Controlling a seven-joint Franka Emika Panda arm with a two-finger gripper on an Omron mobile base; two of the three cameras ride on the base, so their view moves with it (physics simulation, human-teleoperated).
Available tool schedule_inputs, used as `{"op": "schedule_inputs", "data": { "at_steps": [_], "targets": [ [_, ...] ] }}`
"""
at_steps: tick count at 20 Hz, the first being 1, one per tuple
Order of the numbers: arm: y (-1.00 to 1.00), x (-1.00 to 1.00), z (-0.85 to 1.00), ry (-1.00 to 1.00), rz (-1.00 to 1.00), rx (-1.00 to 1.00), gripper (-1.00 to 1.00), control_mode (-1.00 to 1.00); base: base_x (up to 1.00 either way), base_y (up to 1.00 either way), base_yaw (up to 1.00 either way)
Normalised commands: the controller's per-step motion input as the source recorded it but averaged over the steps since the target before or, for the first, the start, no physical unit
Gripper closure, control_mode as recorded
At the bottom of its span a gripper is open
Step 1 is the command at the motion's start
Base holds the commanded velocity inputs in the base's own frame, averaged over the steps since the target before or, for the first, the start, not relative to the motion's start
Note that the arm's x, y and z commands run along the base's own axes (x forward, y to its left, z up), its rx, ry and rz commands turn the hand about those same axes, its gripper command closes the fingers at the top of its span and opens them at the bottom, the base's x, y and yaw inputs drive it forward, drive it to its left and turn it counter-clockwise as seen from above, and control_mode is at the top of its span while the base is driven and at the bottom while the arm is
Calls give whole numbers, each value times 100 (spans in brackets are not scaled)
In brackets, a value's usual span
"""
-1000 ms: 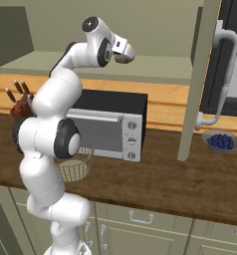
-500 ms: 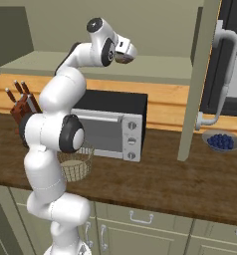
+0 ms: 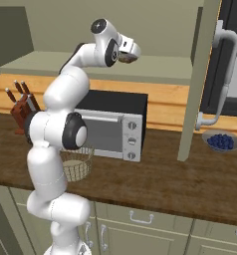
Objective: Open the cabinet, pick up the bread from the cabinet and place it in the basket. Then move the basket to the dining counter.
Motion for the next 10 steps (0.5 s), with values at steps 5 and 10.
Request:
{"op": "schedule_inputs", "data": {
  "at_steps": [5,10],
  "targets": [
    [0,29,-2,-6,4,0,-100,-100,0,0,0],
    [0,8,-4,-2,3,0,-100,-100,0,0,0]
  ]
}}
